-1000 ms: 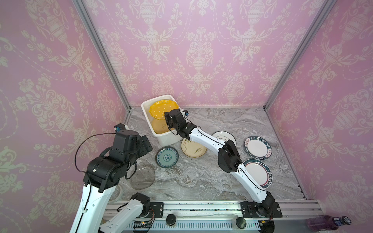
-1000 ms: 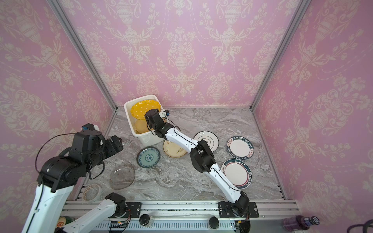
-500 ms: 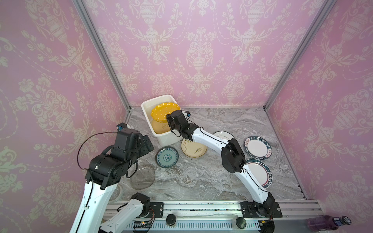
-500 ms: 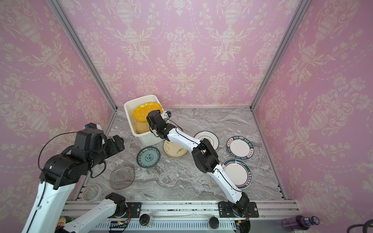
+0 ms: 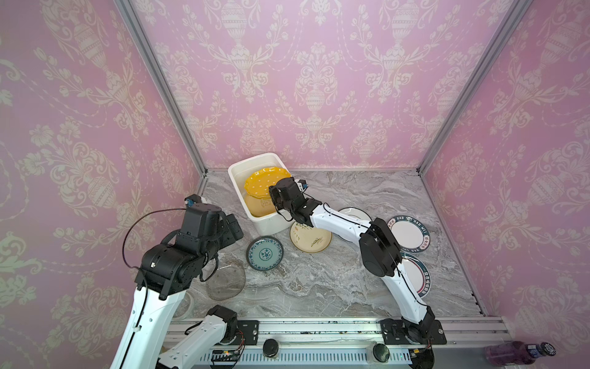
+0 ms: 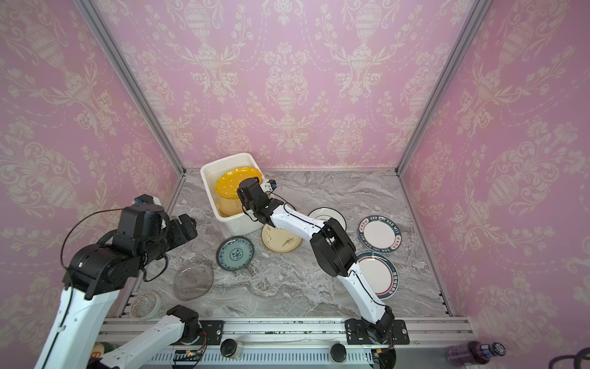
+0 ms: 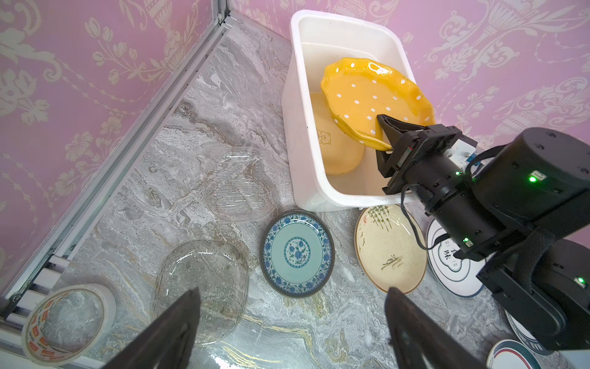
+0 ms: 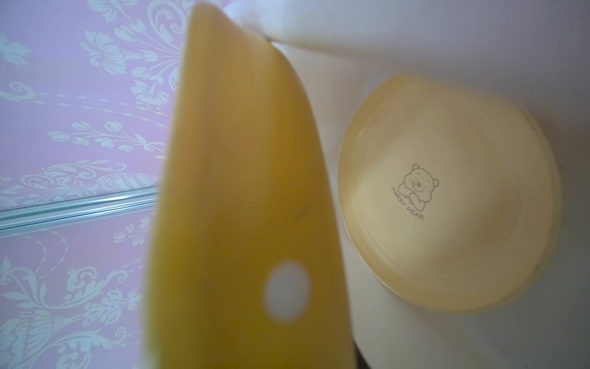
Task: Place the plates into the plastic bin on the countertop
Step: 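Lower the dotted plate on edge into the bin beside the bear plate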
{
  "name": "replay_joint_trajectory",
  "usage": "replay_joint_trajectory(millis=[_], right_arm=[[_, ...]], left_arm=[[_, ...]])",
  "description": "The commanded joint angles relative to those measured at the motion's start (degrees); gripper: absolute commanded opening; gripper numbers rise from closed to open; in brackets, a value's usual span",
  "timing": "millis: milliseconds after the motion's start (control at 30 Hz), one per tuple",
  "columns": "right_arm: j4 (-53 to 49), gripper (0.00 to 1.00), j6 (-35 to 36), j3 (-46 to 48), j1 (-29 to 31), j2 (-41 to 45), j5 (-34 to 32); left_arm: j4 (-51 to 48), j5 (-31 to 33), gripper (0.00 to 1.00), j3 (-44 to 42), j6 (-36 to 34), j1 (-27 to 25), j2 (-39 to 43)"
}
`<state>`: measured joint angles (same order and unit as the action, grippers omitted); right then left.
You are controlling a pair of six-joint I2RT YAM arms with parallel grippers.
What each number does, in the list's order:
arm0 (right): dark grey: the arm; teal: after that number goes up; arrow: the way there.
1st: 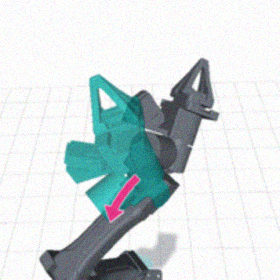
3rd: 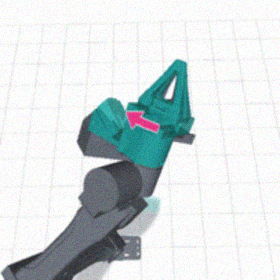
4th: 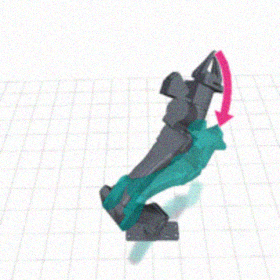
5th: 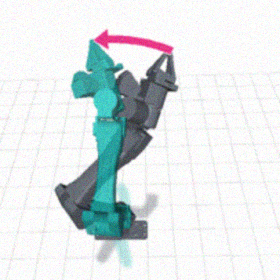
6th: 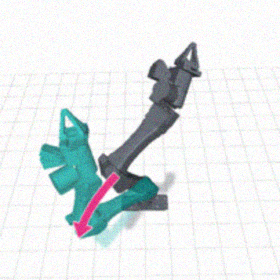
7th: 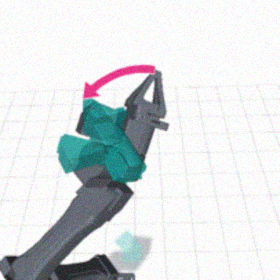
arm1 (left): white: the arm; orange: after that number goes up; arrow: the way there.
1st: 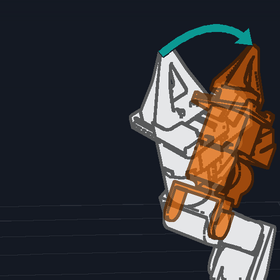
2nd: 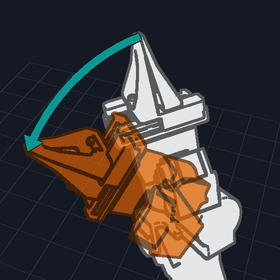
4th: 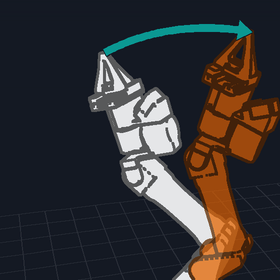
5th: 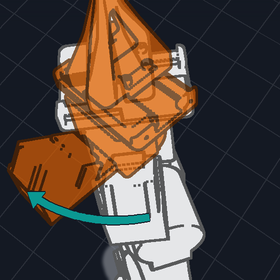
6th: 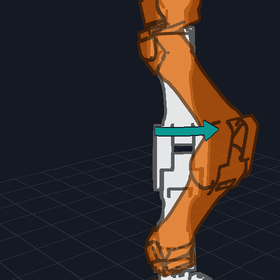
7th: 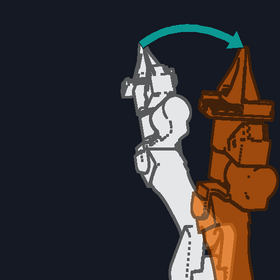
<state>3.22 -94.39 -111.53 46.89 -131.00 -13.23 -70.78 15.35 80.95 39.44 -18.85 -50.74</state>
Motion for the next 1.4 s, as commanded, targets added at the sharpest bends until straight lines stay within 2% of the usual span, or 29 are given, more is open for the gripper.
replay_joint_trajectory(millis=[0, 200, 367, 467, 633, 900, 1367], right_arm=[[5.9, 0.00, 0.4, 3.1, -0.3, 6.9, -0.3], [6.6, 0.00, -0.2, 10.4, -0.2, 11.1, -0.8], [4.1, 0.00, 0.1, 11.1, -0.1, 12.0, -0.4], [1.8, 0.00, 0.4, 8.4, -0.1, 10.0, 0.5], [-5.2, 0.00, 2.6, -1.2, 0.0, 4.9, 2.0], [-12.1, 0.00, 2.0, -11.5, 0.0, -1.8, 2.2], [-18.2, 0.00, 1.4, -15.3, -0.1, -7.1, 2.9]], left_arm=[[-0.4, -0.2, 0.92, 0.0, -1.3, 0.4, 0.3], [-0.6, 0.0, 0.92, -0.1, -1.3, 0.5, 0.5], [-0.3, 0.0, 0.92, -0.6, -1.3, 0.4, 0.2], [-0.3, 0.0, 0.92, -0.8, -1.3, 0.4, 0.2], [-0.9, 0.6, 0.92, -1.1, -1.6, 0.5, 0.5], [-1.1, 1.2, 0.92, -1.5, -2.1, 0.5, 0.5], [-0.9, 1.9, 0.92, -2.5, -3.3, 0.5, 0.5]])
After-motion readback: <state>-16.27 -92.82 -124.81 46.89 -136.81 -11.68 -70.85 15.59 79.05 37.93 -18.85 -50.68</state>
